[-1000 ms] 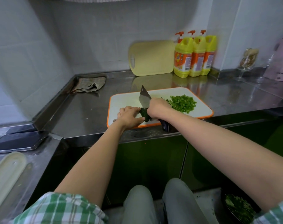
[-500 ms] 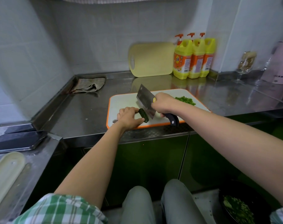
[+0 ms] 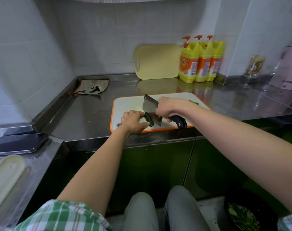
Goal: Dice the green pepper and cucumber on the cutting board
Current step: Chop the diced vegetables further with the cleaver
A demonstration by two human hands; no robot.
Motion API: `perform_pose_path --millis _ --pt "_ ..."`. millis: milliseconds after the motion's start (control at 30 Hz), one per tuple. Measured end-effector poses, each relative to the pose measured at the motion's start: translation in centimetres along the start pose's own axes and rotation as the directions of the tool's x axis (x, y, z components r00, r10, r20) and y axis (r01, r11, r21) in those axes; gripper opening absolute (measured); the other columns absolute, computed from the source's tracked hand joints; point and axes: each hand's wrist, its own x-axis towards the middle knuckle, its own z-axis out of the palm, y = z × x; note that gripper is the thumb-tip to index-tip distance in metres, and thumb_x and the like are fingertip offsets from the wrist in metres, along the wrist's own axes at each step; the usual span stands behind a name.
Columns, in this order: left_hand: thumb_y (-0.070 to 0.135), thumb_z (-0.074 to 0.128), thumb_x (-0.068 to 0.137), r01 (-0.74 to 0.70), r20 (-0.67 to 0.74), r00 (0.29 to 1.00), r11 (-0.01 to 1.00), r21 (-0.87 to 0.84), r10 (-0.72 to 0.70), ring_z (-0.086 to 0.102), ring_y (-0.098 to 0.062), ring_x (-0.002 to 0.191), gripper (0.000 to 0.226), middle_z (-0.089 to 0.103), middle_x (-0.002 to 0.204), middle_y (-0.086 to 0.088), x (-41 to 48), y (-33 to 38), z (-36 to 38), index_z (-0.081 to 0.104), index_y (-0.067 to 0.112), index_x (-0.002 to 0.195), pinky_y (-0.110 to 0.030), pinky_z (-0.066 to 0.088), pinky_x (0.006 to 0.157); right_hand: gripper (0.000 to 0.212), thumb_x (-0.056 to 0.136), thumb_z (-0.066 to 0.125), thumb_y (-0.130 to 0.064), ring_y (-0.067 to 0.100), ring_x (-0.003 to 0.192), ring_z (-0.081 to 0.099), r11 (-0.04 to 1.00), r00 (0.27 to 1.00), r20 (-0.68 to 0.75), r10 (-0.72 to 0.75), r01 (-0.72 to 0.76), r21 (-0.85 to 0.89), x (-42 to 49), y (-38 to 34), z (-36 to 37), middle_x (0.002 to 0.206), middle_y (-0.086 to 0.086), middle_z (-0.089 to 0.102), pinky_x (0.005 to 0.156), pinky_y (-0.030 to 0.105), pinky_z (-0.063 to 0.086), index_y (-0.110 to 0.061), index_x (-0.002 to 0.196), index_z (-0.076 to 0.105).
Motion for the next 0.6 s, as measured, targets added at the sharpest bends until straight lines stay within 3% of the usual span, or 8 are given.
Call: perform_pose_path --millis 67,133,233,300,500,600 --pt "0.043 0.056 0.093 0.003 0.0 1.0 1.0 -0.001 -0.003 0.029 -0.032 0.13 0.052 0.04 0.143 -0.01 0.0 0.0 0.0 0.044 0.025 0.141 -0.039 0.028 0.101 0.015 0.094 0.045 -0.003 0.018 0.054 0.051 0.999 0.999 -0.019 -0.033 0.033 -0.007 -0.1 0.0 0.1 0.071 0.01 0.057 0.048 0.022 0.039 -0.001 0.089 0.059" --pt "0.043 0.057 0.093 0.003 -0.002 1.0 1.0 -0.002 -0.003 0.03 -0.032 0.13 0.053 0.041 0.143 -0.01 0.0 0.0 -0.1 0.045 0.025 0.141 -0.04 0.029 0.101 0.022 0.093 0.051 -0.009 0.014 0.053 0.05 0.997 0.996 -0.058 -0.072 0.072 0.014 -0.1 0.1 0.5 0.067 0.003 0.053 0.048 0.023 0.039 -0.012 0.072 0.05" --pt "0.043 0.057 0.093 0.007 -0.009 1.0 1.0 -0.005 -0.007 0.03 -0.032 0.13 0.054 0.041 0.142 -0.01 -0.1 0.0 0.1 0.046 0.025 0.142 -0.04 0.029 0.1 0.011 0.091 0.051 -0.004 0.022 0.059 0.055 0.999 0.998 -0.043 -0.044 0.043 -0.027 0.0 -0.2 1.2 0.073 0.01 0.058 0.052 0.026 0.044 -0.001 0.088 0.061" --pt "0.043 0.058 0.093 0.01 -0.012 1.0 1.0 -0.008 -0.01 0.03 -0.032 0.13 0.053 0.041 0.143 -0.009 -0.1 0.0 0.1 0.046 0.025 0.141 -0.039 0.029 0.101 0.018 0.088 0.054 -0.001 0.025 0.062 0.056 0.998 0.999 -0.045 -0.016 0.013 -0.065 0.2 -0.6 1.8 0.076 0.014 0.059 0.055 0.03 0.044 0.005 0.103 0.063" --pt "0.041 0.059 0.093 0.011 -0.012 1.0 1.0 -0.015 -0.011 0.028 -0.031 0.131 0.053 0.04 0.144 -0.009 -0.1 0.1 0.1 0.045 0.026 0.141 -0.039 0.028 0.102 0.009 0.09 0.053 -0.005 0.02 0.051 0.053 0.995 0.994 -0.105 -0.009 -0.001 -0.101 0.6 -0.9 2.3 0.064 0.01 0.055 0.049 0.027 0.043 0.0 0.083 0.056" --pt "0.042 0.058 0.093 0.011 -0.004 1.0 1.0 -0.017 -0.011 0.028 -0.031 0.132 0.053 0.04 0.144 -0.009 -0.1 0.0 0.0 0.045 0.026 0.142 -0.04 0.028 0.102 0.007 0.089 0.056 -0.008 0.02 0.051 0.052 0.997 0.992 -0.127 -0.003 -0.007 -0.08 1.2 -1.0 2.7 0.063 0.009 0.054 0.048 0.028 0.043 -0.001 0.086 0.055"
